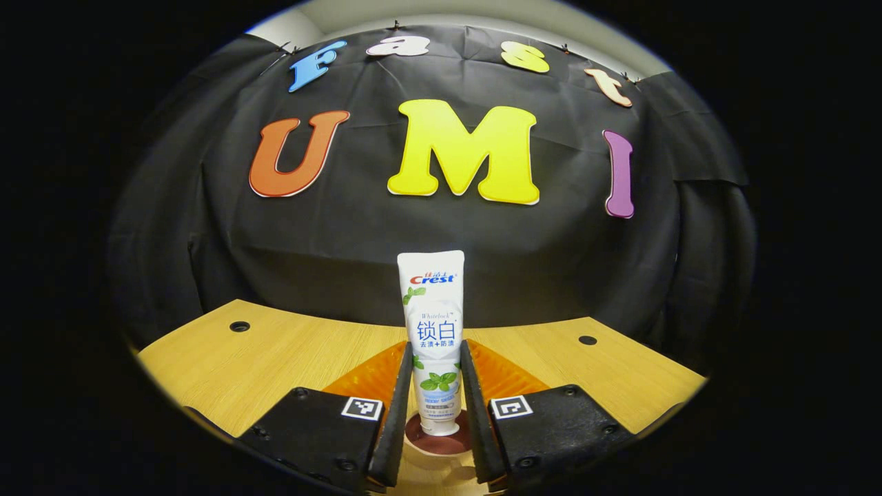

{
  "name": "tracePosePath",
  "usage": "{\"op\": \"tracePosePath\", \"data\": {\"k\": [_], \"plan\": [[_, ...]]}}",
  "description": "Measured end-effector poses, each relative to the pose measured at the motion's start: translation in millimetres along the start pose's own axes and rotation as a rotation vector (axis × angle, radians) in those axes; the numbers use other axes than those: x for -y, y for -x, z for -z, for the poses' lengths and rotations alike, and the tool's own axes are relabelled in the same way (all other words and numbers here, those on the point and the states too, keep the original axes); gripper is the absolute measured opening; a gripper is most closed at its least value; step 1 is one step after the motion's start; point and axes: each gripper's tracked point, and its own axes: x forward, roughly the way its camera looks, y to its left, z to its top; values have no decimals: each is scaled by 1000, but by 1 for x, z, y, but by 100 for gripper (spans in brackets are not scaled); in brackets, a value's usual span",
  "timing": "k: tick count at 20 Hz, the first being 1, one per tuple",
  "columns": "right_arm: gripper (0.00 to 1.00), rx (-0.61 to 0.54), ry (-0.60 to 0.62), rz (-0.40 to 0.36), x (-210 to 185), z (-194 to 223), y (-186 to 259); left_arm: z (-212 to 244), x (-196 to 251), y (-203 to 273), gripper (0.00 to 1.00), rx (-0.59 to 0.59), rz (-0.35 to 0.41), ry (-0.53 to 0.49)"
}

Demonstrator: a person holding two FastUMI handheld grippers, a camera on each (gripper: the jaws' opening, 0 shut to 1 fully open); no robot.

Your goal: Put the toothbrush and toothpaste on the desktop into the cup, then pick up the cup and place it on the coaster on the desktop.

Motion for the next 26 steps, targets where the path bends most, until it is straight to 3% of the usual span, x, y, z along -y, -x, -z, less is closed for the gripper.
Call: {"op": "tracePosePath", "data": {"k": [11, 15, 16, 19, 26], "plan": [[2, 16, 4, 1, 0, 0, 5, -5, 5, 9, 45, 2, 1, -31], [1, 58, 21, -23, -12, -11, 7, -9, 0, 24, 77, 2, -15, -27], [1, 73, 29, -36, -18, -16, 7, -14, -5, 29, 96, 12, -31, -27], [1, 114, 49, -81, -36, -33, 0, -21, -13, 47, 98, 37, -46, -14], [1, 281, 119, -203, -93, -118, -46, -33, -39, 91, 98, 48, -87, -28]]}}
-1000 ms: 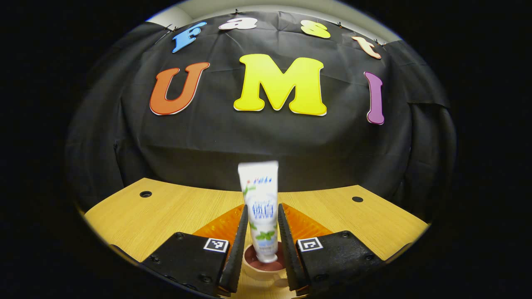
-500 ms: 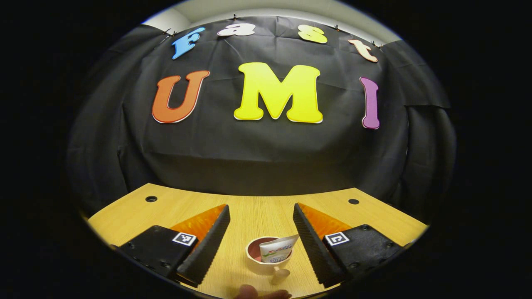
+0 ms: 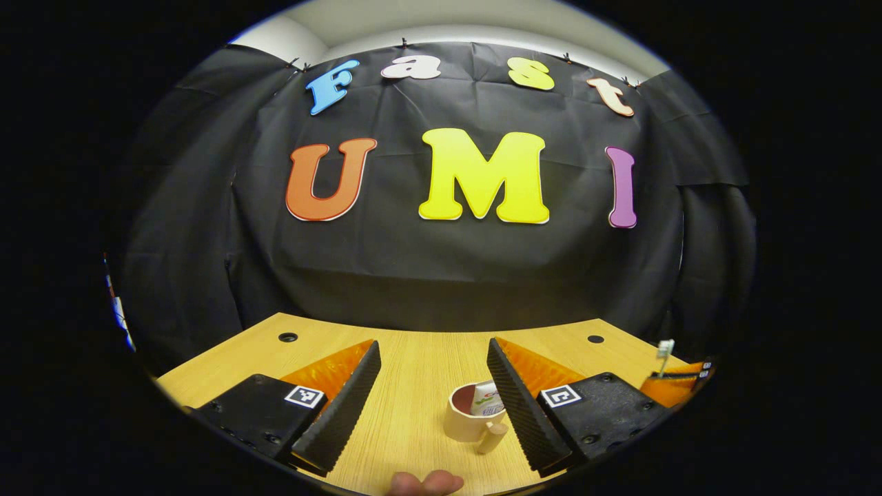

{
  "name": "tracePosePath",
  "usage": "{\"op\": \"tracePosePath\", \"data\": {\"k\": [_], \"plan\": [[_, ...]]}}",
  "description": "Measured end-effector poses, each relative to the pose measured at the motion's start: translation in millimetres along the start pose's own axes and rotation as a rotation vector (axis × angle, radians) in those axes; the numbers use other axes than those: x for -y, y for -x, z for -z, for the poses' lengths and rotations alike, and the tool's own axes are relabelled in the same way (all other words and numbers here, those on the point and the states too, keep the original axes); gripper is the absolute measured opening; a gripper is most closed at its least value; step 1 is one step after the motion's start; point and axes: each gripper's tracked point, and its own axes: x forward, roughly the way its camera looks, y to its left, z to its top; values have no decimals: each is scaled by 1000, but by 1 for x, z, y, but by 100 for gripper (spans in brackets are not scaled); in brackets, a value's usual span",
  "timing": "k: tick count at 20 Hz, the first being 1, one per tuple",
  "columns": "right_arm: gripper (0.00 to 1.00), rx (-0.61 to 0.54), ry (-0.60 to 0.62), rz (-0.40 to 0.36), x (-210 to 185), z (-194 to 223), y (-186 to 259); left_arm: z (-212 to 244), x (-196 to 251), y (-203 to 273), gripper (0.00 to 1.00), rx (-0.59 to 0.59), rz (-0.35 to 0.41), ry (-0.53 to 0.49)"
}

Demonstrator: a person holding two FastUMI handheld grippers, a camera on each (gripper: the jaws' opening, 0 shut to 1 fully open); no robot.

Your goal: Put the toothbrush and toothpaste on the desktop into the cup, then pick up the cup and place it on the coaster on the desktop.

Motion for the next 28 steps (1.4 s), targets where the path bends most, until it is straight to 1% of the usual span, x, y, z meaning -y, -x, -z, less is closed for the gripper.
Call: {"op": "tracePosePath", "data": {"k": [3, 4, 5, 6, 9, 10, 11, 13, 14, 15, 16, 17, 18, 19, 22, 23, 26, 28], "plan": [[1, 78, 28, -48, -14, -29, -46, -2, -14, 13, 98, 5, -24, -5], [1, 105, 19, -58, -17, -35, -59, -2, -18, 17, 100, 8, -34, -7], [1, 135, 16, -60, -19, -42, -70, -1, -21, 21, 98, 5, -44, -7], [1, 172, 12, -64, -22, -51, -80, 1, -26, 26, 98, 1, -52, -5], [1, 289, 10, -67, -31, -79, -100, 3, -32, 33, 98, -4, -66, 1], [4, 318, 0, -73, -36, -86, -104, 3, -34, 36, 98, -4, -71, 1], [1, 343, -6, -81, -41, -93, -107, 3, -35, 37, 98, -7, -74, 0], [1, 379, -10, -92, -52, -104, -114, 4, -39, 39, 98, -10, -80, -4], [1, 368, 1, -113, -59, -102, -117, 6, -40, 39, 98, -13, -81, -4], [3, 327, 11, -150, -69, -96, -124, 7, -40, 40, 98, -19, -78, -4], [1, 288, 6, -173, -76, -89, -132, 6, -41, 40, 98, -21, -77, -3], [1, 256, 5, -175, -79, -86, -139, 6, -42, 40, 98, -18, -78, -4], [1, 236, 11, -177, -81, -85, -143, 5, -45, 41, 89, -14, -80, -4], [1, 224, 17, -178, -84, -85, -146, 5, -46, 40, 98, -13, -81, -3], [1, 196, 15, -188, -97, -77, -150, 4, -52, 38, 98, -6, -92, -2], [1, 187, 24, -178, -98, -74, -152, 5, -54, 38, 98, -8, -95, -1], [0, 155, 63, -184, -107, -61, -156, 11, -59, 38, 98, -26, -98, 10], [5, 102, 69, -180, -108, -43, -156, 14, -64, 38, 98, -36, -105, 10]]}}
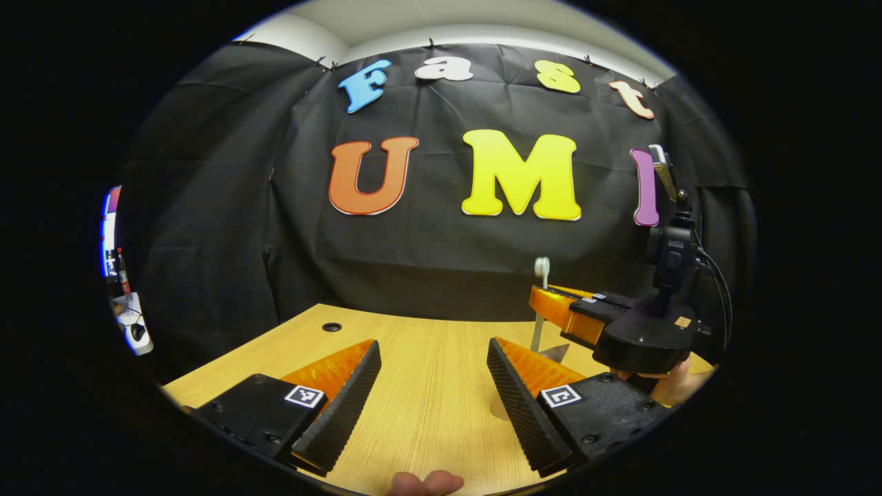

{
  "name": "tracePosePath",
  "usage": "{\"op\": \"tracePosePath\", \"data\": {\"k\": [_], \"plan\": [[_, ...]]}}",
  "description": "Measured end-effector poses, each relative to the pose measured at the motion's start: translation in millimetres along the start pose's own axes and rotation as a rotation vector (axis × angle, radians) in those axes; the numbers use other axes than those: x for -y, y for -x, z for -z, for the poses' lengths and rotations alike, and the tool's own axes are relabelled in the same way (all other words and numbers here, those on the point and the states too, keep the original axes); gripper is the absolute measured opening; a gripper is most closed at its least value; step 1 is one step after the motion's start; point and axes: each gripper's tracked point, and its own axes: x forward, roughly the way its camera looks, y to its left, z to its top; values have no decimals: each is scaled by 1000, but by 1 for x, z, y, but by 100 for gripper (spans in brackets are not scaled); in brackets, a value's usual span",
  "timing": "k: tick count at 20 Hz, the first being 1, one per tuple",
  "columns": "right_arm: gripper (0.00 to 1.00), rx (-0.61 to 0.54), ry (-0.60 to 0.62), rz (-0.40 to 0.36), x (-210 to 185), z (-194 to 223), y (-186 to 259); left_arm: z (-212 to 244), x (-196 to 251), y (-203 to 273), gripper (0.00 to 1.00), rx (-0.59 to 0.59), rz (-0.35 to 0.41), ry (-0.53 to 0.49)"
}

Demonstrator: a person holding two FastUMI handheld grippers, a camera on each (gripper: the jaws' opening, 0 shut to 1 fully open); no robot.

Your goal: Put the toothbrush and toothpaste on the desktop into the cup, then pick up the cup and place it on the coaster on the desktop.

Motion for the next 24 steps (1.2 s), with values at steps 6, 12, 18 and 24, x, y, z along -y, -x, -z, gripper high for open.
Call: {"op": "tracePosePath", "data": {"k": [6, 12, 18, 24], "plan": [[28, -83, 13, -9, -3, 24, 11, 3, 1, -1, 98, -16, -2, 1], [65, -56, 2, -19, -2, 5, 27, -5, 11, 5, 98, 4, 4, -3], [97, 39, -1, 45, 19, -40, 61, -7, 23, 11, 98, -6, 3, -6], [97, 147, 34, 158, 65, -98, 131, -1, 48, 15, 98, -49, 35, -14]]}}
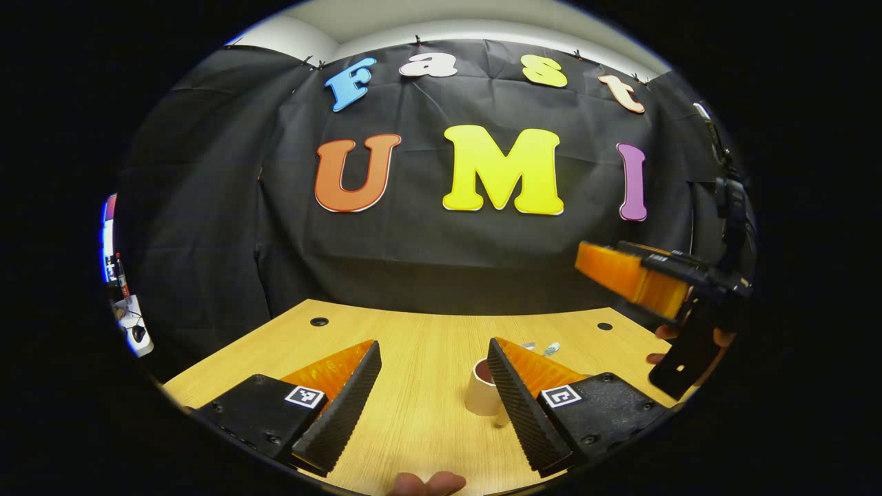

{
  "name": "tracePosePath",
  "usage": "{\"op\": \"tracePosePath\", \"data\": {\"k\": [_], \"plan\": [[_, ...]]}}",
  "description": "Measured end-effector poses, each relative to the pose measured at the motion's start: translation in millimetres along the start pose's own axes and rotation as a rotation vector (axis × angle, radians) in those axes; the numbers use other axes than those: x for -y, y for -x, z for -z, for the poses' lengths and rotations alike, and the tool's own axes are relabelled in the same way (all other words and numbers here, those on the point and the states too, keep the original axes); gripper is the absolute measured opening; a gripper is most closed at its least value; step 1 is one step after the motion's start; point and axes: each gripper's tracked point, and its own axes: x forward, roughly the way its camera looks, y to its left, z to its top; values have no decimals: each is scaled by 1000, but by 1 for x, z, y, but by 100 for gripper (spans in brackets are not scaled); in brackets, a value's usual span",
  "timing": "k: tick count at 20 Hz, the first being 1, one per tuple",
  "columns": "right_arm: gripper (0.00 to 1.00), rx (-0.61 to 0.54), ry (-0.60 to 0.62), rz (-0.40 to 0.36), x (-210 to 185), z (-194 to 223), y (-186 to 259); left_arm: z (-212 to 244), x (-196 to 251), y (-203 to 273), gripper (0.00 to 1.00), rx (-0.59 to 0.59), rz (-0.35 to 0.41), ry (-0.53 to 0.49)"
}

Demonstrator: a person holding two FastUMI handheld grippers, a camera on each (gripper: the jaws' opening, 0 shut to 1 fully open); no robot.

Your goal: Put the toothbrush and toothpaste on the desktop into the cup, then pick up the cup and place it on the coaster on the desktop.

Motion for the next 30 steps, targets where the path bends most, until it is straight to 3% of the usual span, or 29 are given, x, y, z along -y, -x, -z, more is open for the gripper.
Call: {"op": "tracePosePath", "data": {"k": [8, 15, 19, 24, 30], "plan": [[97, -85, 102, 8, 35, 2, 69, 27, 38, -5, 98, -164, 57, -39], [98, -188, 65, -16, 52, 28, 103, 71, 72, -27, 98, -476, 156, 22], [95, -206, 36, 5, 70, 33, 111, 82, 82, -39, 99, -593, 159, -23], [95, -229, 22, 48, 91, 40, 119, 106, 98, -46, 99, -804, 214, 96], [95, -260, -31, 42, 98, 53, 135, 133, 96, -61, 99, -992, 162, 45]]}}
